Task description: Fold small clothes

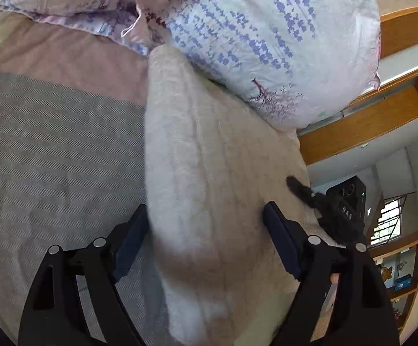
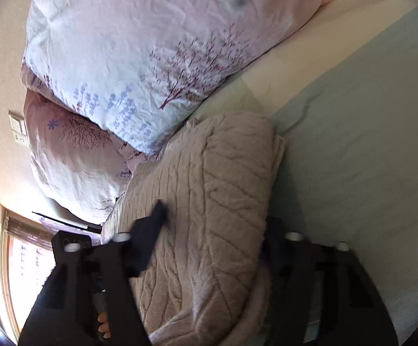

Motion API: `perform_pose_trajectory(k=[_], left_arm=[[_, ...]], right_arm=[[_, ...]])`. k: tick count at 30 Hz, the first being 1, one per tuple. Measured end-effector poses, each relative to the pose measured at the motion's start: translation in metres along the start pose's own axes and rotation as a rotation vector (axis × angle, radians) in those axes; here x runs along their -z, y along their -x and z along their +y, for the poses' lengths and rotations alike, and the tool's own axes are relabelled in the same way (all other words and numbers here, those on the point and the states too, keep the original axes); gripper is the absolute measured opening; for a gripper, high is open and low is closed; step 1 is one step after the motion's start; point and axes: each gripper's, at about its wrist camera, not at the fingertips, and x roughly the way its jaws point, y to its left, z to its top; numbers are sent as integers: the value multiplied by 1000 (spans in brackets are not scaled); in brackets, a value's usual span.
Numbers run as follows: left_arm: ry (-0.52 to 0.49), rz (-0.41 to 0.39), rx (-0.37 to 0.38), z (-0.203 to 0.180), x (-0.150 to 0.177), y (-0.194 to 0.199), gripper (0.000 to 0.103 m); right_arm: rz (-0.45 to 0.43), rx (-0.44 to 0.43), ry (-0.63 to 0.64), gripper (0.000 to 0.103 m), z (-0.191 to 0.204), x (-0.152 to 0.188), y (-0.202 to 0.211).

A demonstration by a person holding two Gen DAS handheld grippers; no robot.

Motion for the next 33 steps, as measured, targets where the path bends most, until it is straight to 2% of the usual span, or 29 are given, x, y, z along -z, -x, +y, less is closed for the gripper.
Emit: perform_pose_trajectory(k=[1,3,4,6,8,9,10,11,13,14,15,16,17,18,19,20,21,23,25,27,29,30,31,32,33], left_arm=[[-4,-13,1,-2,0,-5,80],[-16,-27,22,-2,1,-1,50],[-11,-28,55,2,0,10,44],[-31,-22,110,6,-1,39,41],[-113,-93,45,9,-4,80,41],[-136,-118,6,14,-8,98,43],[-141,-132,-41,21,-14,109,46],[-155,-155,-125,28,-22,116,51],[-182,-209,-331,41,-28,128,52],[-179,-235,-392,50,-25,137,51],[-190,-275,-406,57,-19,151,52],[-214,-315,-406,58,-11,163,56],[-227,-338,-423,57,-5,172,65],[-236,-355,-442,57,3,179,69],[-245,-365,-450,54,10,184,69],[-252,-365,-447,52,18,187,70],[-254,-360,-447,48,24,186,72],[-248,-335,-447,45,40,183,76],[-245,-310,-423,38,54,175,79],[-240,-295,-455,38,69,171,97],[-275,-307,-512,34,83,168,100],[-296,-312,-539,32,89,167,102],[-304,-315,-581,30,94,165,102],[-305,-312,-622,29,97,162,102],[-308,-296,-647,29,99,159,102]], right_arm=[[-11,-15,7,41,1,1,1],[-38,-85,22,37,7,4,6],[-42,-146,27,35,13,6,8],[-31,-215,86,33,35,14,4],[-3,-235,201,32,71,22,-13],[4,-226,242,32,86,24,-24],[12,-173,271,35,98,24,-40],[19,-75,301,36,107,23,-54],[-18,128,304,39,110,17,-69],[-37,115,263,39,104,15,-65],[-47,55,216,43,96,14,-59],[-41,16,192,53,92,14,-56],[-28,24,190,57,90,15,-57],[-4,58,195,61,90,15,-63],[34,69,192,61,90,17,-72],[73,48,187,54,93,18,-86],[99,16,190,12,94,21,-93],[42,86,210,10,98,13,-100],[-5,148,172,9,95,-2,-105],[3,161,160,10,97,-4,-103],[-43,178,228,14,113,7,-85],[-81,217,263,26,120,16,-72],[-116,264,296,60,128,29,-55],[-148,293,321,83,132,41,-40],[-185,293,358,100,137,57,-23]])
